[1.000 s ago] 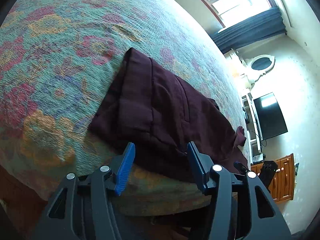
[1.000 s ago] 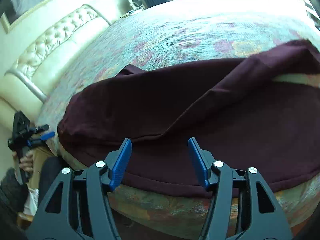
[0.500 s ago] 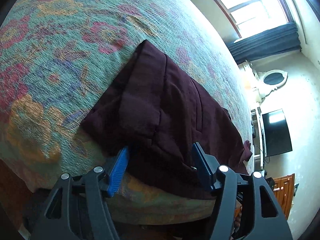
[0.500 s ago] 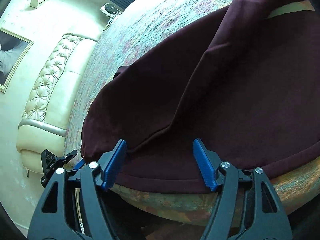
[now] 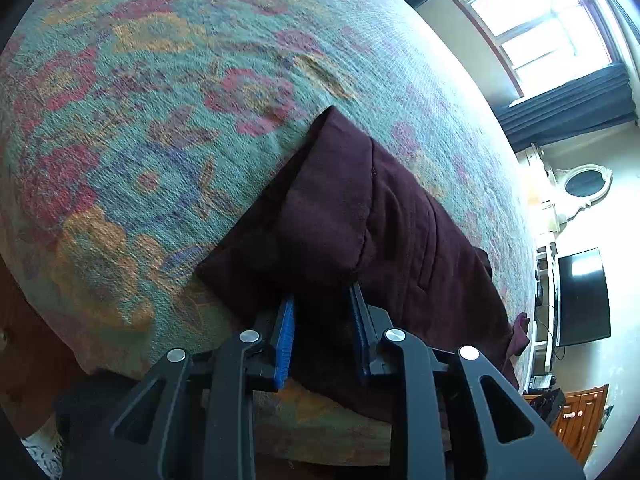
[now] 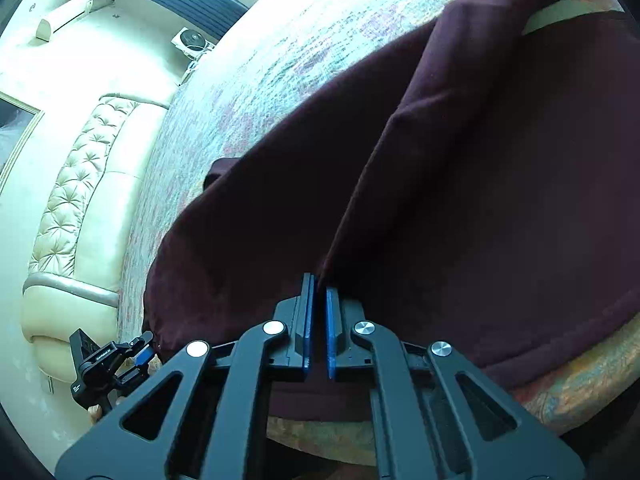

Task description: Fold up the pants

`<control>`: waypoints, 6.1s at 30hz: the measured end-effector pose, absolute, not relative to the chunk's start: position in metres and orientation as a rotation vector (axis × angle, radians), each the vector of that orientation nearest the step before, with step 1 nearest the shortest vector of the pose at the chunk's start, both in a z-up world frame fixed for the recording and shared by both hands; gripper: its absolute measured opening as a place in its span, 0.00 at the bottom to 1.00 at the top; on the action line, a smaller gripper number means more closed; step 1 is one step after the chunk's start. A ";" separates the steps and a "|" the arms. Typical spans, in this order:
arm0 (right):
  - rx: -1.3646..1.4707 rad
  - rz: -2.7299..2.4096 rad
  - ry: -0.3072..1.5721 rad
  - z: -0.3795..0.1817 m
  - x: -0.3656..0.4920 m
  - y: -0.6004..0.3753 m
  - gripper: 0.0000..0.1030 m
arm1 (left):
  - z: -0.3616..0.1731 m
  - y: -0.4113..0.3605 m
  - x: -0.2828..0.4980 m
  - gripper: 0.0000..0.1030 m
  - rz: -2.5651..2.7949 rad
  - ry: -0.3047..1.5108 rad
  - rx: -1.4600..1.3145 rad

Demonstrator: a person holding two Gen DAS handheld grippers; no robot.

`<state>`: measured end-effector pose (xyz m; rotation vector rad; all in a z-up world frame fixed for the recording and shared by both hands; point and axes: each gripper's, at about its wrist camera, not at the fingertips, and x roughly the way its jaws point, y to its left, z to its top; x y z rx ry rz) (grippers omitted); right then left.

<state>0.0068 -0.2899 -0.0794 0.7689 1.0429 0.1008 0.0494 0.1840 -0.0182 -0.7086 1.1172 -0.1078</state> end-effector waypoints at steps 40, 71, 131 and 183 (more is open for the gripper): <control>0.756 -0.372 0.948 -0.063 0.175 -0.578 0.42 | -0.016 0.058 0.056 0.77 -0.165 1.045 -0.272; 0.958 -0.562 0.619 -0.019 -0.095 -0.660 0.04 | -0.021 0.060 0.056 0.84 -0.166 1.027 -0.312; 1.412 -0.610 0.414 -0.101 -0.169 -0.720 0.45 | -0.026 0.043 0.053 0.85 -0.142 1.013 -0.192; 0.693 -0.171 1.009 0.027 -0.026 -0.690 0.13 | -0.007 0.107 0.053 0.87 -0.021 0.949 -0.134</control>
